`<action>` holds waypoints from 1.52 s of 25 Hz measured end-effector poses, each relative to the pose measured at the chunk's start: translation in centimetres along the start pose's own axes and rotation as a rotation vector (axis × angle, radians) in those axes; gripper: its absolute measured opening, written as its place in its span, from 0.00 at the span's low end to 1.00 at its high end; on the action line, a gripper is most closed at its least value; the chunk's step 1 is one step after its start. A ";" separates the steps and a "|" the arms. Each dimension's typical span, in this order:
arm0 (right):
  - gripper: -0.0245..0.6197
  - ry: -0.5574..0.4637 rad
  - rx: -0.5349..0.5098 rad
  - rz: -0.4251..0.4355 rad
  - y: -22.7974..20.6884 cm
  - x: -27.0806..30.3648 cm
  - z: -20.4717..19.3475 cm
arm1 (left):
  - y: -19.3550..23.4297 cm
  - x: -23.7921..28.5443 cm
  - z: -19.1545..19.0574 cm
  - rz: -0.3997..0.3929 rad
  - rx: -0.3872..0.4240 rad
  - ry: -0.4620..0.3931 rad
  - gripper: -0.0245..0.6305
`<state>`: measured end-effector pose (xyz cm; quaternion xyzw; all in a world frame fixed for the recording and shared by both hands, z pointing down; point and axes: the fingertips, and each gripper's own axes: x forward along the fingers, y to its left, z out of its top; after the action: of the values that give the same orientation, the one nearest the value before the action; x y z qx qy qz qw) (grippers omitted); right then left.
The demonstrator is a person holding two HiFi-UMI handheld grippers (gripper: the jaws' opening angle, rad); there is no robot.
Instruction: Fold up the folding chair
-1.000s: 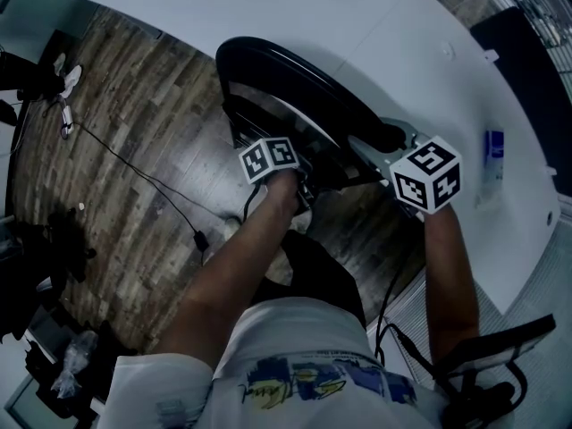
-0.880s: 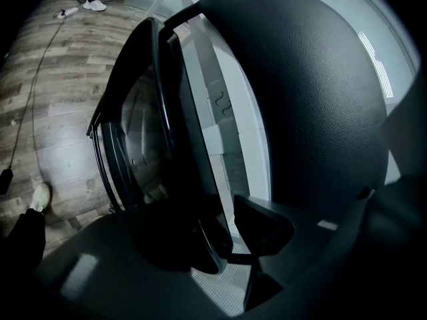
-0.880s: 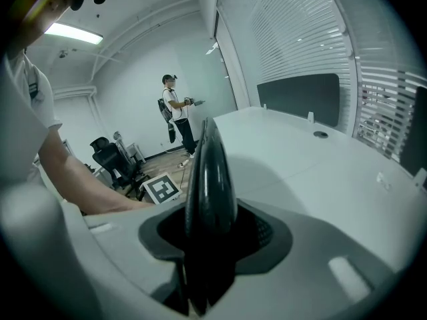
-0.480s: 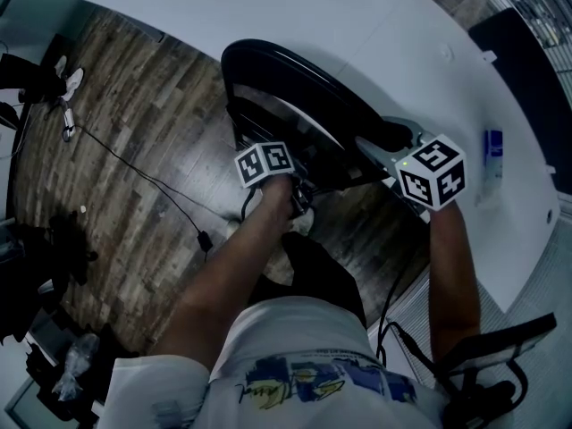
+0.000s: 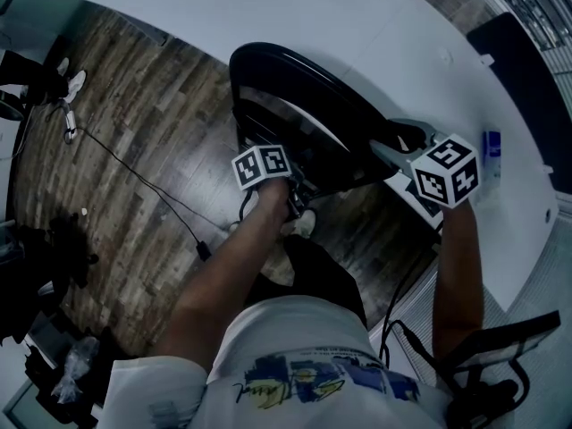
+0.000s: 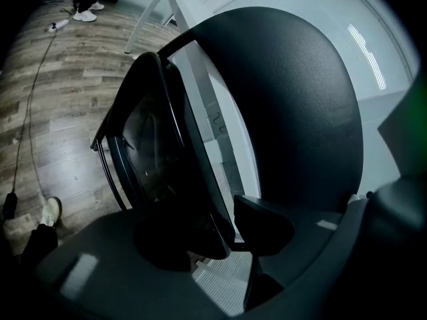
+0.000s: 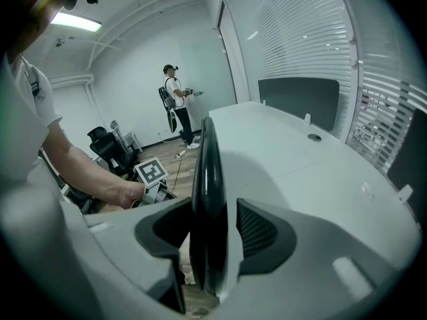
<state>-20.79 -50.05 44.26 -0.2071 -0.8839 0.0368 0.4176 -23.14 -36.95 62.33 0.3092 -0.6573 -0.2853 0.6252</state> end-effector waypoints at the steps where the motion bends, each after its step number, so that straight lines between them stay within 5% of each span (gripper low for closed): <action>1: 0.34 0.001 -0.001 -0.005 0.0 -0.3 0.1 | 0.1 -0.3 0.1 0.000 0.005 -0.001 0.34; 11: 0.34 -0.078 0.034 -0.132 0.0 -5.0 1.8 | -0.5 -2.7 0.7 -0.016 0.090 -0.005 0.34; 21: 0.34 -0.171 0.109 -0.260 4.6 -6.6 2.1 | -0.6 -7.3 1.5 -0.071 0.143 -0.013 0.34; 26: 0.34 -0.197 0.155 -0.341 7.7 -6.5 1.6 | -1.5 -10.8 2.2 -0.100 0.281 -0.008 0.34; 38: 0.31 -0.185 0.201 -0.346 13.0 -3.4 -0.6 | -4.9 -15.9 1.5 -0.155 0.626 0.009 0.32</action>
<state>-14.07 -39.65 39.11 -0.0052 -0.9327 0.0715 0.3536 -23.95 -27.96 48.26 0.5368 -0.6849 -0.1149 0.4791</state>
